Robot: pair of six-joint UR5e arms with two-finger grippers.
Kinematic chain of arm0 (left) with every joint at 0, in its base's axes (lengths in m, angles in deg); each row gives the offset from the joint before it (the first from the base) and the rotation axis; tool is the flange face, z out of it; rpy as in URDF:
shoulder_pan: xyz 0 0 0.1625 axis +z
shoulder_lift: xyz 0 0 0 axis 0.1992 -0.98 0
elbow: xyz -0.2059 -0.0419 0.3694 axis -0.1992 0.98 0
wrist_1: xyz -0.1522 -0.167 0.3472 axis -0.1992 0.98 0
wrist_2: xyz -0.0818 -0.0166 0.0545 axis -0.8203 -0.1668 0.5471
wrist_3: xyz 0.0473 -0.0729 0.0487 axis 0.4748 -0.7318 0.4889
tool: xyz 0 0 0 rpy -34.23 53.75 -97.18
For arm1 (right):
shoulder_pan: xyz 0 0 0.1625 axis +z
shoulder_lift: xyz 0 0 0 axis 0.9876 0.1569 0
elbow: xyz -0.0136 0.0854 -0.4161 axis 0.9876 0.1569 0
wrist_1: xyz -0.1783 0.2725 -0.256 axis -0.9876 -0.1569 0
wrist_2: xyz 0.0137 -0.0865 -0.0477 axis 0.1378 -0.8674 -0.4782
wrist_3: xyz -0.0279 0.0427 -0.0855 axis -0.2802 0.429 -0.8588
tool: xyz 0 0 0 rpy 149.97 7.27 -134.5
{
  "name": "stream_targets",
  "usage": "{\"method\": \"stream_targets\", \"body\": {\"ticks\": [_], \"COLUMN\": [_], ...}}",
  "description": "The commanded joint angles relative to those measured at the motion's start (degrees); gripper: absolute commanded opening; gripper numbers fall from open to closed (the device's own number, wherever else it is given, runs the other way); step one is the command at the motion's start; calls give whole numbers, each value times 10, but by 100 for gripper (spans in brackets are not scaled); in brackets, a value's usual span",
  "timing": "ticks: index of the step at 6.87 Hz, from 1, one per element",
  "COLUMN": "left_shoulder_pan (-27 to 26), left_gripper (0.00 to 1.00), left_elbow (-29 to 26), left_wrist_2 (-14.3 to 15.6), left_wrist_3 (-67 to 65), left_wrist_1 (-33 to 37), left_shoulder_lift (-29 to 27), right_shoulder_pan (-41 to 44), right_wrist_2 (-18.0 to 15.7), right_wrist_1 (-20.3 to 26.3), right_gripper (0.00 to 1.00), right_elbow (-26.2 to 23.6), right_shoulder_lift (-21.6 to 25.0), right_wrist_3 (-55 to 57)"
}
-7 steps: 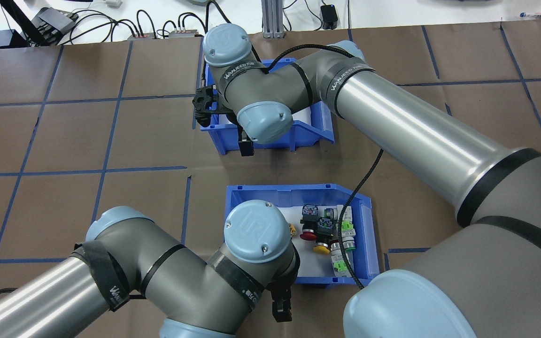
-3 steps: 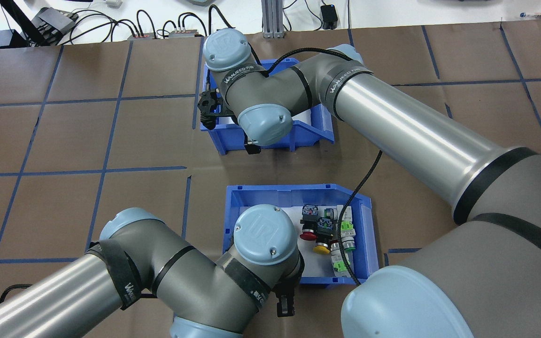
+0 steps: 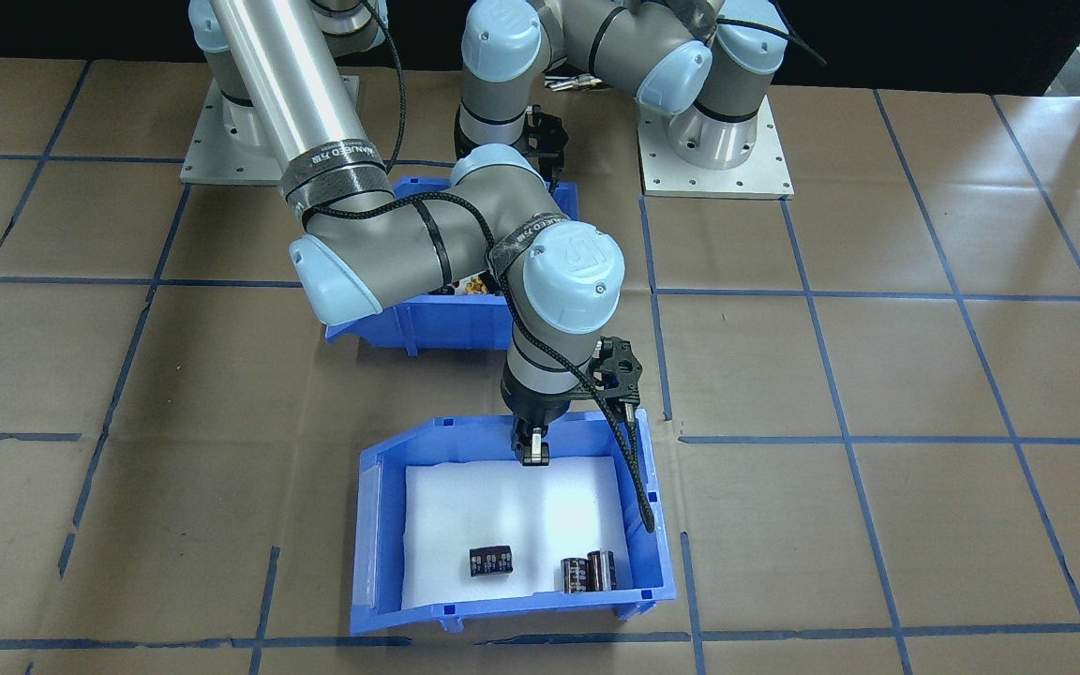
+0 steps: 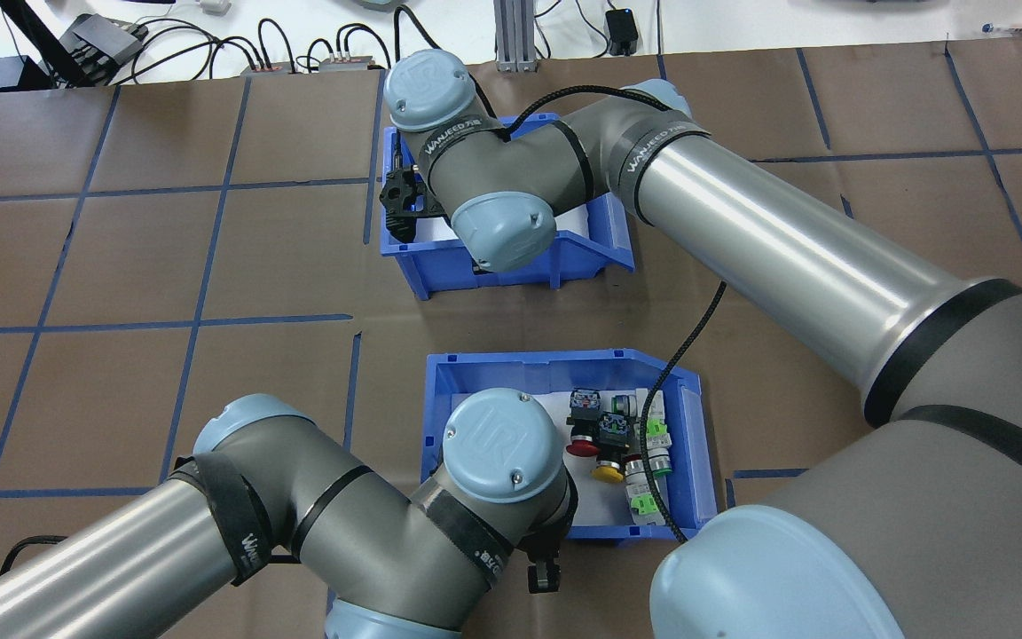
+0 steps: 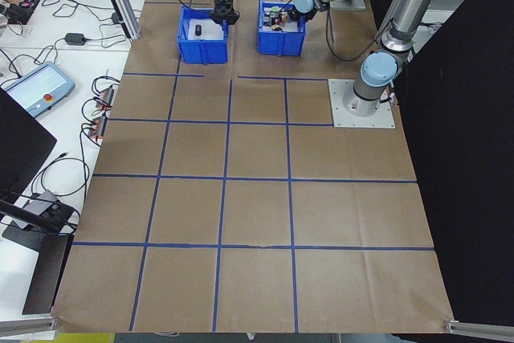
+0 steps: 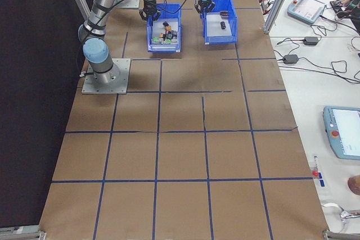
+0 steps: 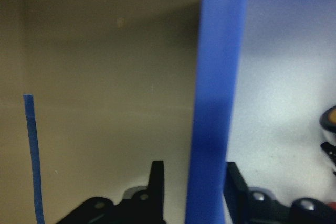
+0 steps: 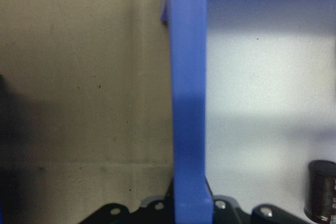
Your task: Place button box in front
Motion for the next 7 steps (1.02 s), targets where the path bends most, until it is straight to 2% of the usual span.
{"method": "stream_targets", "body": {"ticks": [1, 2, 3, 5, 7], "left_shoulder_pan": [1, 9, 28, 113, 234], "left_gripper": [0, 0, 0, 0, 0], "left_elbow": [0, 0, -1, -7, -29], "left_wrist_2": [4, 40, 59, 60, 57], "left_wrist_3": [10, 65, 101, 186, 262], "left_wrist_1": [-17, -11, -8, 1, 0], "left_shoulder_lift": [30, 53, 63, 77, 67], "right_shoulder_pan": [-21, -39, -54, -96, -145], "right_wrist_2": [-3, -3, -3, -2, 1], "right_wrist_1": [0, 1, 4, 22, 49], "right_gripper": [2, 2, 2, 2, 2], "right_elbow": [0, -1, -2, -2, -2], "right_shoulder_lift": [14, 23, 37, 61, 91], "right_wrist_3": [-24, -30, -33, -80, -124]}}
